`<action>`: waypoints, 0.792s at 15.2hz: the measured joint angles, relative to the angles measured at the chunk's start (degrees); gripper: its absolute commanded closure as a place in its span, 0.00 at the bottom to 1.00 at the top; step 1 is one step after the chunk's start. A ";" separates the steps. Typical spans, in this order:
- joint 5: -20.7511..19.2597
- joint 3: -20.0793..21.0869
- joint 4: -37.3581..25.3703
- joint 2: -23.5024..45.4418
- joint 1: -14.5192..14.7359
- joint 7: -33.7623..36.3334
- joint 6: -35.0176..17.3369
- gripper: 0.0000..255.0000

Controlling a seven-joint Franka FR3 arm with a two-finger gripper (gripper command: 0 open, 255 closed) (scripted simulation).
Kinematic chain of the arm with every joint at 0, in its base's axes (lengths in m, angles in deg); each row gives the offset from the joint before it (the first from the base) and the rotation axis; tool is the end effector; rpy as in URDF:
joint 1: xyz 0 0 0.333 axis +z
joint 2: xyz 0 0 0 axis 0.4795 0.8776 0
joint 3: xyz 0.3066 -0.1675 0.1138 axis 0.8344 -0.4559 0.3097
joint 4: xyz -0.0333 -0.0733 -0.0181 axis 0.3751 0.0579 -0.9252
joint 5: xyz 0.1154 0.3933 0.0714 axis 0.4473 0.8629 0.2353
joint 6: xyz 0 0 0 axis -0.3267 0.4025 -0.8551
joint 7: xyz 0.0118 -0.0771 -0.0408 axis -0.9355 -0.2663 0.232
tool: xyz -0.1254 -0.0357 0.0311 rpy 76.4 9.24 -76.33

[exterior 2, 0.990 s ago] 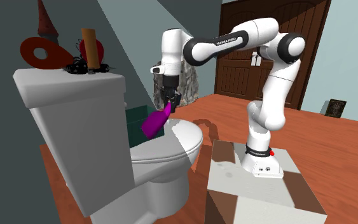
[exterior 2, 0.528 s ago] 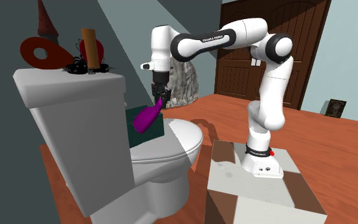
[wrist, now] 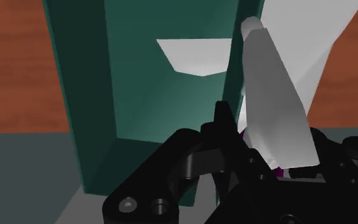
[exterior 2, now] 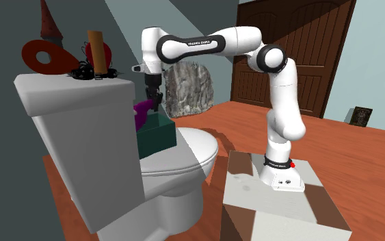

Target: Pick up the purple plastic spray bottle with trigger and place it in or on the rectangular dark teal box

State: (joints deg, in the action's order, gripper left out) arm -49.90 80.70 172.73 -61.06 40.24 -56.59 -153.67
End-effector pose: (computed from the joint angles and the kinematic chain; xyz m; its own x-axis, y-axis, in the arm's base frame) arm 0.6396 0.1668 0.5848 0.5915 0.8062 0.0170 0.8031 -0.5909 0.0767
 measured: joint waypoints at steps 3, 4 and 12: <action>-0.46 -0.76 -11.40 7.80 -0.69 -1.47 3.79 1.00; -0.62 -0.97 -15.66 10.75 -0.91 -2.02 5.22 1.00; -0.99 -1.32 -24.03 18.35 -1.85 -3.39 5.41 1.00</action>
State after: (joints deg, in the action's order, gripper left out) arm -50.88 79.38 148.70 -42.71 38.40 -59.98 -148.25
